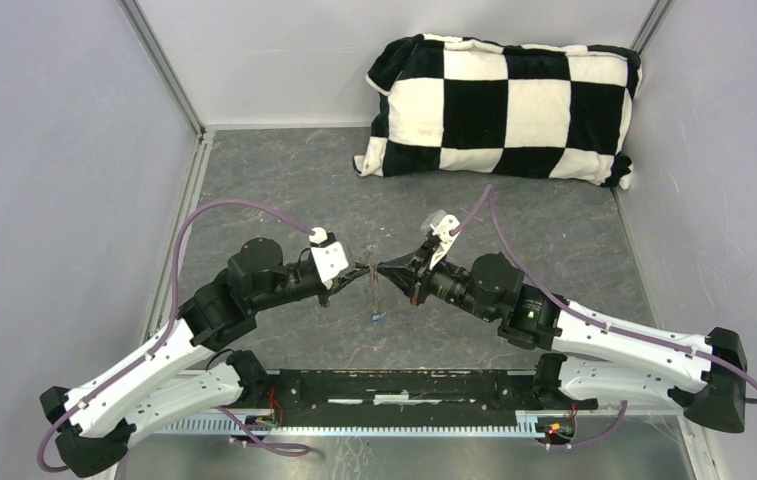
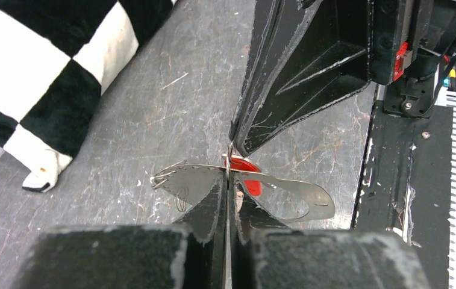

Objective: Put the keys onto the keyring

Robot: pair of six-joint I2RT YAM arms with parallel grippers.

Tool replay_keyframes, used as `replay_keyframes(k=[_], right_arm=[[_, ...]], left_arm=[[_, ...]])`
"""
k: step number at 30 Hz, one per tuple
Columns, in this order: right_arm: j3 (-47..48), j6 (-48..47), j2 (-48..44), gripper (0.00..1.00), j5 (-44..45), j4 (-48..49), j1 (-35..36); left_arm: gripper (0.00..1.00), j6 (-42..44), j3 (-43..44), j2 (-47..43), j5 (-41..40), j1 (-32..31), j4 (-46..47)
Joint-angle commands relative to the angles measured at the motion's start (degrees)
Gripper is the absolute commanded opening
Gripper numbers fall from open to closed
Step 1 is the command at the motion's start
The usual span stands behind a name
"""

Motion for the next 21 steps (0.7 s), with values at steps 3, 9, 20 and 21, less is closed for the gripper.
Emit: replay_keyframes(k=[3,9,20,21], right_arm=[[-2.0,0.3,-2.7,0.0,-2.4,4.3,-1.0],[-3.0,0.5,-5.6,0.0,-4.7,4.2,-1.7],[-3.4,-0.7,-9.9,0.16,-15.0,6.6,-2.5],[-2.7,-1.5,-10.6,0.24,-15.5,5.1,-2.7]], left_arm=[[0.02,0.9,-0.5,-2.7,4.7,0.1,7.4],[0.02,3.4,-0.7,-4.4,10.6,0.1,12.1],[0.02,4.2,1.5,-2.0,21.7,0.1,17.4],[0.02,3.9,1.9,-1.6,23.2,0.1,17.5]])
